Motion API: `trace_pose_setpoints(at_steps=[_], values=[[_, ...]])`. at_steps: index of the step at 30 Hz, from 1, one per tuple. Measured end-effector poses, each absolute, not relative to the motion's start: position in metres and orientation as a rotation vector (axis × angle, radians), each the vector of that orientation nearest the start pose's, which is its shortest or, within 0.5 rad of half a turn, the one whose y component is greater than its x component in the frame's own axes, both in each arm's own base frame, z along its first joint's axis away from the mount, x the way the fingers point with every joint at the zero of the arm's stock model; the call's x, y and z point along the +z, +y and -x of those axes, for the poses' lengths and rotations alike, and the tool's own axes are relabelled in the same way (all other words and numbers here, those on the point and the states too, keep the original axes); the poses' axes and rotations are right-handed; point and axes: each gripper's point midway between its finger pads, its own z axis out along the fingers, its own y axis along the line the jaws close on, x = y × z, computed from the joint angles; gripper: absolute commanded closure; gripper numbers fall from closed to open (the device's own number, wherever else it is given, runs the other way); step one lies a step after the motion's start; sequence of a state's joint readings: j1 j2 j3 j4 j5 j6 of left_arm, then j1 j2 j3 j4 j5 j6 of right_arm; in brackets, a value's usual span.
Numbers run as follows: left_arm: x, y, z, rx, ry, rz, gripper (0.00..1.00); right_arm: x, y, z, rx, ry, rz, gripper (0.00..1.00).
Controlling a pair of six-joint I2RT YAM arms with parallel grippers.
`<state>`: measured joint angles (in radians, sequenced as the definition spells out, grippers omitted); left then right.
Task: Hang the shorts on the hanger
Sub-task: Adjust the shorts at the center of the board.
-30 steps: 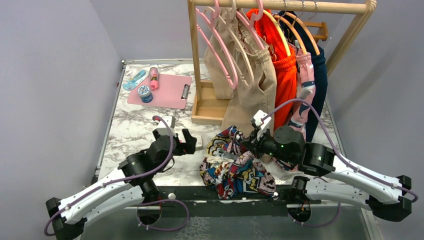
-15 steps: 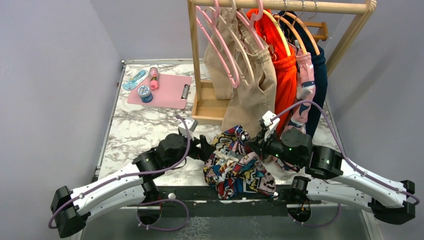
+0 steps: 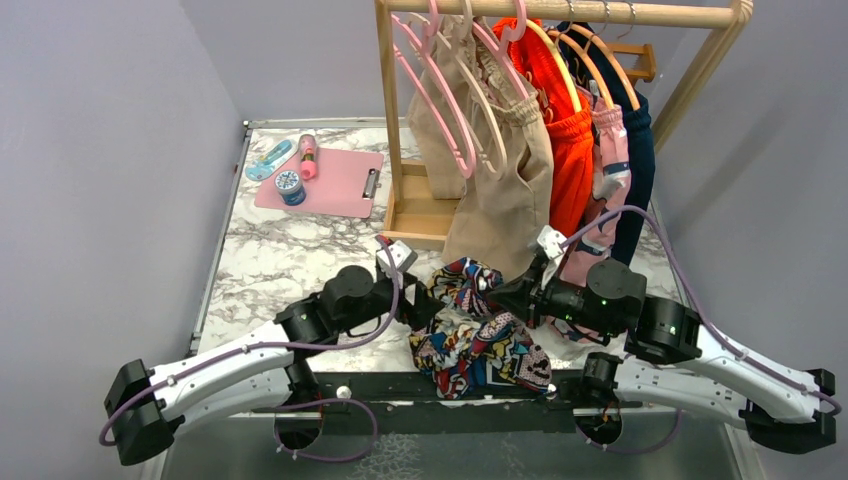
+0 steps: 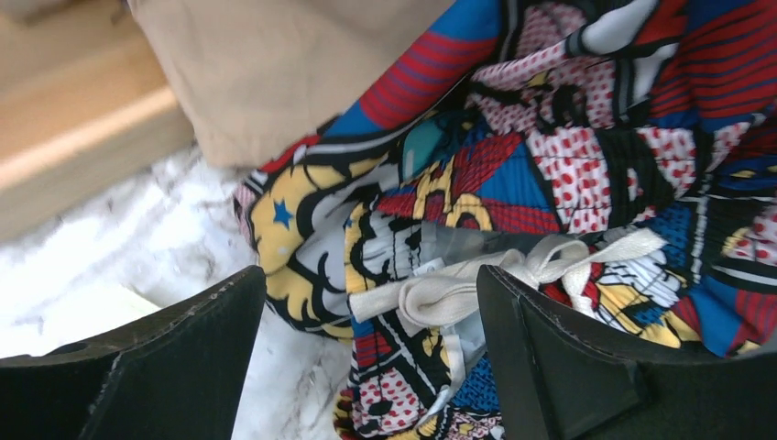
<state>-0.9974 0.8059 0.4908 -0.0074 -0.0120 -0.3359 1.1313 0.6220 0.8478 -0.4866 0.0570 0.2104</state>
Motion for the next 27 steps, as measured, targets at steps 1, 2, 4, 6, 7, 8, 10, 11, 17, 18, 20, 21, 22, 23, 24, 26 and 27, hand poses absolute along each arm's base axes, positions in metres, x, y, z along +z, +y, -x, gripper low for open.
trace_pose_setpoints(at_steps=[1, 2, 4, 6, 7, 8, 10, 11, 17, 18, 20, 21, 22, 23, 24, 26, 27], values=[[0.173, -0.269, -0.16, -0.883, 1.863, -0.645, 0.11, 0.279, 0.237, -0.112, 0.887, 1.735, 0.813, 0.99], [0.182, -0.269, -0.16, -0.89, 1.809, -0.657, 0.11, 0.282, 0.237, -0.111, 0.9, 1.727, 0.807, 0.99], [0.192, -0.267, -0.159, -0.895, 1.736, -0.677, 0.11, 0.287, 0.24, -0.109, 0.926, 1.714, 0.798, 0.99], [0.2, -0.266, -0.157, -0.891, 1.663, -0.716, 0.11, 0.291, 0.242, -0.108, 0.95, 1.703, 0.786, 0.99], [0.203, -0.267, -0.156, -0.888, 1.636, -0.734, 0.13, 0.293, 0.243, -0.108, 0.96, 1.698, 0.781, 0.99], [0.205, -0.267, -0.155, -0.881, 1.605, -0.762, 0.14, 0.294, 0.243, -0.108, 0.967, 1.697, 0.777, 0.99], [0.207, -0.268, -0.154, -0.86, 1.555, -0.82, 0.18, 0.297, 0.245, -0.107, 0.983, 1.692, 0.77, 0.99], [0.207, -0.27, -0.153, -0.848, 1.531, -0.851, 0.2, 0.298, 0.246, -0.107, 0.988, 1.69, 0.768, 0.99], [0.203, -0.278, -0.149, -0.77, 1.429, -1.016, 0.34, 0.302, 0.249, -0.107, 1.008, 1.682, 0.753, 0.99], [0.201, -0.279, -0.149, -0.757, 1.416, -1.04, 0.37, 0.302, 0.249, -0.107, 1.011, 1.681, 0.75, 0.99], [0.199, -0.281, -0.148, -0.742, 1.396, -1.075, 0.42, 0.303, 0.249, -0.107, 1.016, 1.681, 0.746, 0.99], [0.199, -0.283, -0.147, -0.736, 1.382, -1.092, 0.42, 0.303, 0.25, -0.107, 1.018, 1.682, 0.743, 0.99], [0.2, -0.284, -0.147, -0.735, 1.372, -1.102, 0.42, 0.303, 0.25, -0.107, 1.019, 1.681, 0.742, 0.99], [0.201, -0.286, -0.146, -0.737, 1.361, -1.111, 0.43, 0.304, 0.25, -0.107, 1.021, 1.679, 0.74, 0.99], [0.202, -0.287, -0.145, -0.741, 1.35, -1.118, 0.43, 0.304, 0.25, -0.107, 1.022, 1.679, 0.739, 0.99], [0.202, -0.291, -0.144, -0.747, 1.335, -1.132, 0.44, 0.305, 0.251, -0.107, 1.024, 1.679, 0.736, 0.99], [0.202, -0.293, -0.143, -0.752, 1.33, -1.142, 0.44, 0.305, 0.251, -0.107, 1.027, 1.677, 0.733, 0.99]])
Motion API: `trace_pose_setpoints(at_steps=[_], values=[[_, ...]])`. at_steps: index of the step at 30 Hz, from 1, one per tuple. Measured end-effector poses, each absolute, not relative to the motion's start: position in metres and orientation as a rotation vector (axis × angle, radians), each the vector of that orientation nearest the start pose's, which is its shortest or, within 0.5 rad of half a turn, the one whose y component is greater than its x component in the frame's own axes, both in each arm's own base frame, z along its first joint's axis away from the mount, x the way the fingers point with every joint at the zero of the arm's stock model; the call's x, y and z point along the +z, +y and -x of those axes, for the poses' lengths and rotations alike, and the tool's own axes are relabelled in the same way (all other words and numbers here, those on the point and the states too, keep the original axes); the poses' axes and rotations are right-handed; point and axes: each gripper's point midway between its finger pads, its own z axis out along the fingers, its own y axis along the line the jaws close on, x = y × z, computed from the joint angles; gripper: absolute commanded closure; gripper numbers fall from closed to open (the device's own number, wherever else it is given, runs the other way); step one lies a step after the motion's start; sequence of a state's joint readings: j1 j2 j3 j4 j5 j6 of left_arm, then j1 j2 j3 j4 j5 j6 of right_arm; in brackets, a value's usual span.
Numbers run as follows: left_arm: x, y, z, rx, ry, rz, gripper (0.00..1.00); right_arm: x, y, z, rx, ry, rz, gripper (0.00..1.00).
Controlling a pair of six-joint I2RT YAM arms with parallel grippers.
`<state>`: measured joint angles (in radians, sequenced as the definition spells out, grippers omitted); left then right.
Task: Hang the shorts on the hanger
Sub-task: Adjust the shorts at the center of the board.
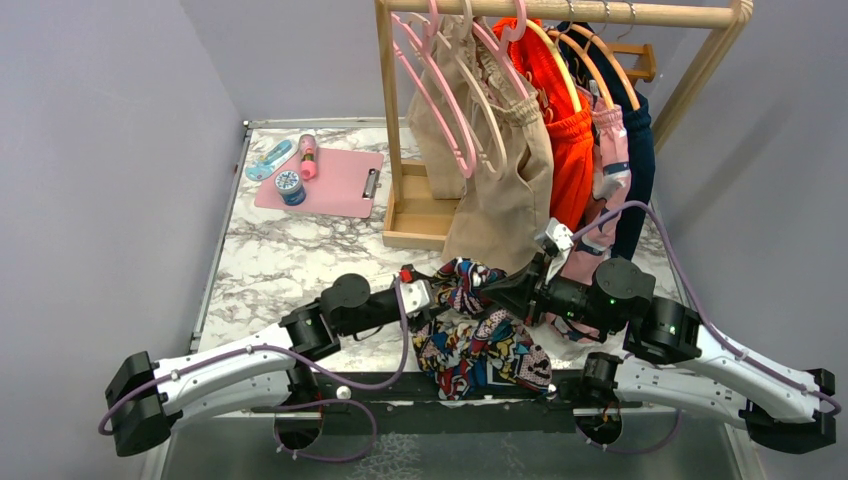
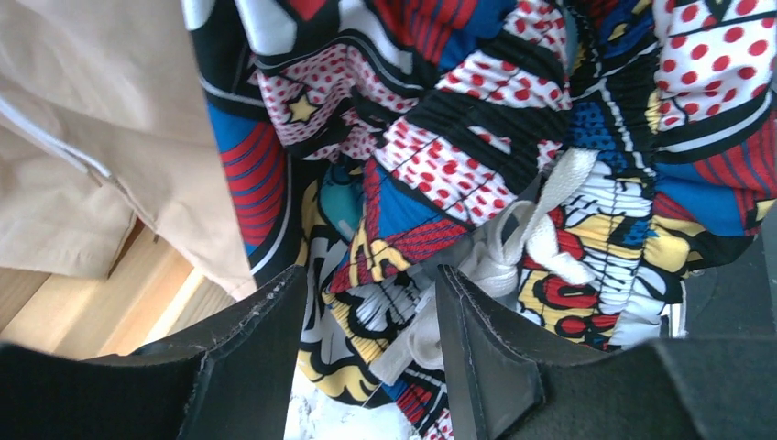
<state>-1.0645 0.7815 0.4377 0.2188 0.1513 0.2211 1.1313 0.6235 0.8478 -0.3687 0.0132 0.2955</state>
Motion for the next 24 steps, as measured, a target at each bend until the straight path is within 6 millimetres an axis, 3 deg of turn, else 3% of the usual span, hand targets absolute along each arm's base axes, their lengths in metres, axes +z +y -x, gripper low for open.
trace_pose_setpoints(at_steps=[4, 6, 8, 12, 14, 19, 24], values=[[0.201, -0.301, -0.137, -0.772, 1.315, -1.17, 0.44, 0.306, 0.251, -0.107, 1.031, 1.677, 0.73, 0.99], [0.2, -0.304, -0.134, -0.78, 1.309, -1.182, 0.49, 0.306, 0.251, -0.107, 1.031, 1.677, 0.73, 0.99], [0.198, -0.307, -0.132, -0.786, 1.305, -1.192, 0.6, 0.306, 0.251, -0.107, 1.031, 1.677, 0.73, 0.99], [0.196, -0.31, -0.135, -0.767, 1.313, -1.184, 0.92, 0.305, 0.252, -0.107, 1.031, 1.678, 0.73, 0.99], [0.197, -0.309, -0.14, -0.741, 1.316, -1.16, 1.0, 0.305, 0.252, -0.107, 1.03, 1.679, 0.731, 0.99], [0.2, -0.299, -0.154, -0.665, 1.319, -1.079, 1.0, 0.305, 0.252, -0.108, 1.029, 1.681, 0.731, 0.99], [0.221, -0.28, -0.17, -0.576, 1.325, -0.958, 1.0, 0.305, 0.252, -0.108, 1.027, 1.681, 0.73, 0.98]])
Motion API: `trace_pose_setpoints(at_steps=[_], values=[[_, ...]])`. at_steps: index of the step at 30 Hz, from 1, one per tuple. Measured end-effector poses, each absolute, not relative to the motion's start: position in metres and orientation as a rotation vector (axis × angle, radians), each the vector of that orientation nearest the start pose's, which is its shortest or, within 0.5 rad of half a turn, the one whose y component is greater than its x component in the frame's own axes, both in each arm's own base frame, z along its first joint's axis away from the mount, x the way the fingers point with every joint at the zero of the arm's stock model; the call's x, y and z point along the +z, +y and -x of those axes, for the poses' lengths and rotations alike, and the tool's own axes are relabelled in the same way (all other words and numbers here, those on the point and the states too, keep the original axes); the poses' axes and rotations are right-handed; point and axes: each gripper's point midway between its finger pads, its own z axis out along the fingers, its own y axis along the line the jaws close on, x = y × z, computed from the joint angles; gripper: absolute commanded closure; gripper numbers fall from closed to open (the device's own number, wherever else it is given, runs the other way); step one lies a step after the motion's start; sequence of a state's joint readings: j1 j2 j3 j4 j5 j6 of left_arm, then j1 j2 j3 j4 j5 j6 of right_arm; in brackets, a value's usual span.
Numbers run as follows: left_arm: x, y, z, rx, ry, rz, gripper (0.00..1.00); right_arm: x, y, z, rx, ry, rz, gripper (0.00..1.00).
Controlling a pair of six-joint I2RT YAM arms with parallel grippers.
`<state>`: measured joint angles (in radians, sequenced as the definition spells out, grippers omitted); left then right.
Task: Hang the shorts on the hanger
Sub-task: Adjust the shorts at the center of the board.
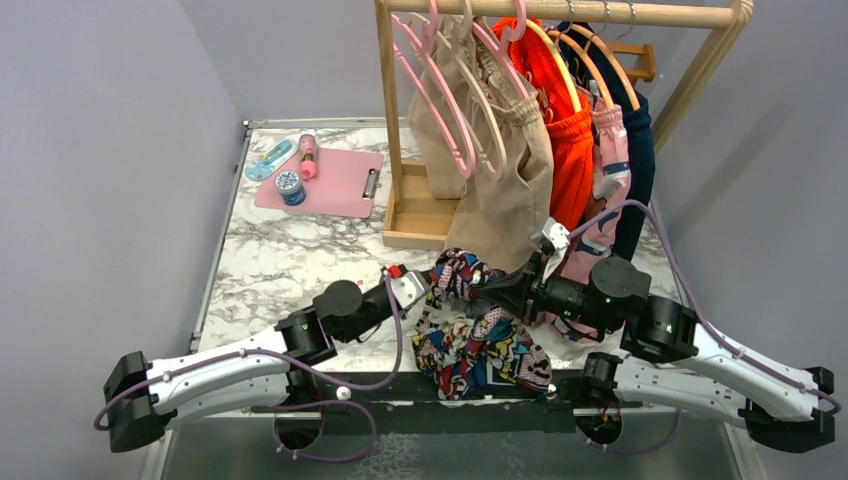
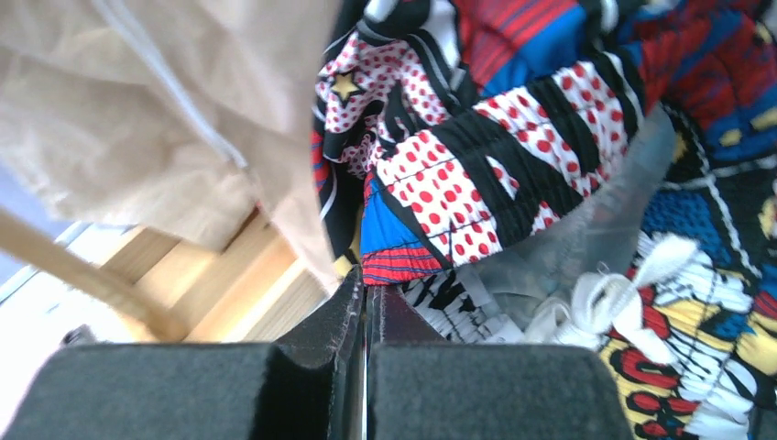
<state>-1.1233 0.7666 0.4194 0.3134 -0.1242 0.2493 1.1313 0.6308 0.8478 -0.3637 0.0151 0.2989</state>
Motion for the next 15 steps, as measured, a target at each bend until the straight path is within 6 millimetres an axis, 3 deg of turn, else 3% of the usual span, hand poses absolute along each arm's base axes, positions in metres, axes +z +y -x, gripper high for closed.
trace_pose_setpoints(at_steps=[2, 9, 15], values=[[0.235, -0.271, -0.176, -0.528, 1.341, -0.915, 1.0, 0.302, 0.253, -0.11, 1.016, 1.691, 0.728, 0.93], [0.316, -0.229, -0.195, -0.368, 1.412, -0.745, 1.0, 0.287, 0.269, -0.123, 0.947, 1.729, 0.756, 0.54], [0.37, -0.194, -0.192, -0.329, 1.443, -0.663, 1.0, 0.286, 0.282, -0.137, 0.875, 1.722, 0.795, 0.43]])
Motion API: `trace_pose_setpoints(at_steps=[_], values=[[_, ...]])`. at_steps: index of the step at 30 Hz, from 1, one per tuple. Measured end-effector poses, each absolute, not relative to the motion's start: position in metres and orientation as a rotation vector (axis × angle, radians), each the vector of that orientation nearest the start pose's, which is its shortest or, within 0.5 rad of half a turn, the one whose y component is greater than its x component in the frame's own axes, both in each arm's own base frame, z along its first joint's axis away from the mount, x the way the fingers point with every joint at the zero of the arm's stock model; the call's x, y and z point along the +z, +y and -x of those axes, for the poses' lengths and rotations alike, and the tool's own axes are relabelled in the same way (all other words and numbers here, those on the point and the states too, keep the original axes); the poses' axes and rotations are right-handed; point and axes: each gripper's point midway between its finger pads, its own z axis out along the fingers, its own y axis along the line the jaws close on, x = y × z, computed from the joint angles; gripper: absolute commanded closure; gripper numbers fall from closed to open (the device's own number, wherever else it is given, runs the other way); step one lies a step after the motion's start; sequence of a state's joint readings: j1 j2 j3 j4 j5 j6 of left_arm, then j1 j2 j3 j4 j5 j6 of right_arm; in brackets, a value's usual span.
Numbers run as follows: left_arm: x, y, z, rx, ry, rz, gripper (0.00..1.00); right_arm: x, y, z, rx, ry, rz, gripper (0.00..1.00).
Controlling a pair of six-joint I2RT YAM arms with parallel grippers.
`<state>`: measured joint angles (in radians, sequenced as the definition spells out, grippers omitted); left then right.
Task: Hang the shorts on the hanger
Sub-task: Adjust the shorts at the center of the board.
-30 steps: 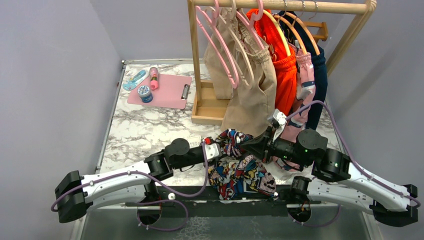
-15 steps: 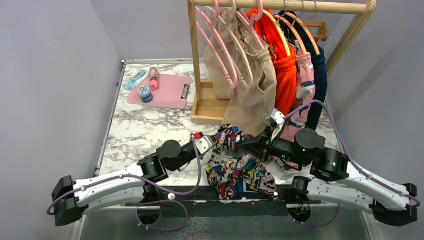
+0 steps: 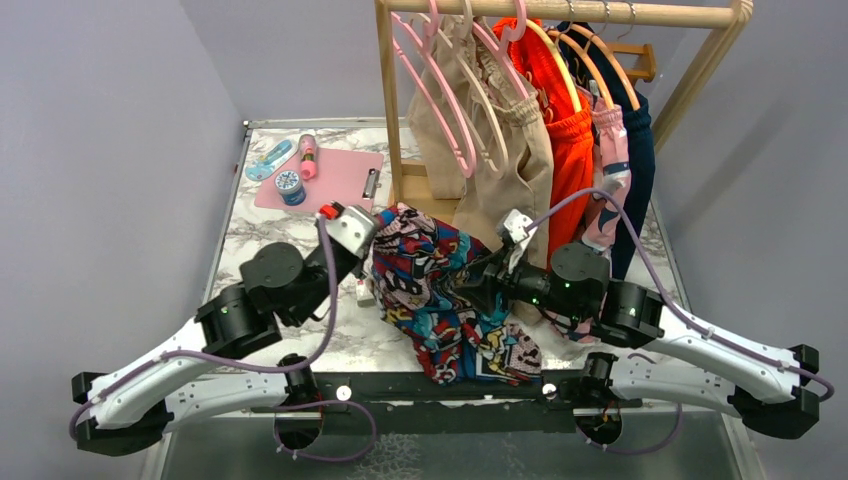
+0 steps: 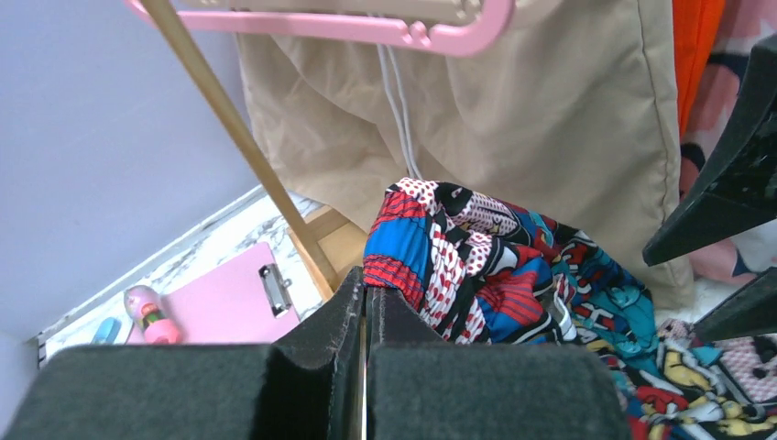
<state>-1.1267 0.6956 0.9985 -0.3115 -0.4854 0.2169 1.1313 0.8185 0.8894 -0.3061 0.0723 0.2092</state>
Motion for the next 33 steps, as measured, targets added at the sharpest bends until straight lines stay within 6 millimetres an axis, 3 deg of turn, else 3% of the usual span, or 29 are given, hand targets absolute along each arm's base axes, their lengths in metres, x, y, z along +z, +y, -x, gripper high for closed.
trace_pose_setpoints(at_steps=[5, 8, 10, 13, 16, 20, 23, 26, 33], values=[[0.406, -0.182, -0.188, -0.352, 1.465, -0.61, 1.0, 0.31, 0.279, -0.143, 0.846, 1.655, 0.782, 0.43], [0.405, -0.188, -0.189, -0.372, 1.508, -0.595, 1.0, 0.32, 0.275, -0.145, 0.835, 1.632, 0.769, 0.43], [0.391, -0.198, -0.192, -0.367, 1.557, -0.61, 1.0, 0.32, 0.273, -0.146, 0.823, 1.637, 0.762, 0.43], [0.352, -0.214, -0.198, -0.331, 1.653, -0.655, 1.0, 0.312, 0.269, -0.149, 0.795, 1.671, 0.75, 0.43], [0.295, -0.229, -0.203, -0.27, 1.77, -0.72, 1.0, 0.299, 0.265, -0.152, 0.764, 1.72, 0.724, 0.43], [0.227, -0.233, -0.204, -0.202, 1.892, -0.784, 1.0, 0.267, 0.259, -0.154, 0.713, 1.803, 0.709, 0.41], [0.195, -0.229, -0.206, -0.196, 1.963, -0.774, 1.0, 0.247, 0.254, -0.153, 0.684, 1.852, 0.722, 0.42], [0.185, -0.227, -0.215, -0.221, 2.014, -0.708, 1.0, 0.244, 0.253, -0.15, 0.695, 1.856, 0.726, 0.44], [0.188, -0.218, -0.244, -0.371, 2.072, -0.464, 1.0, 0.246, 0.269, -0.143, 0.804, 1.843, 0.725, 0.49]])
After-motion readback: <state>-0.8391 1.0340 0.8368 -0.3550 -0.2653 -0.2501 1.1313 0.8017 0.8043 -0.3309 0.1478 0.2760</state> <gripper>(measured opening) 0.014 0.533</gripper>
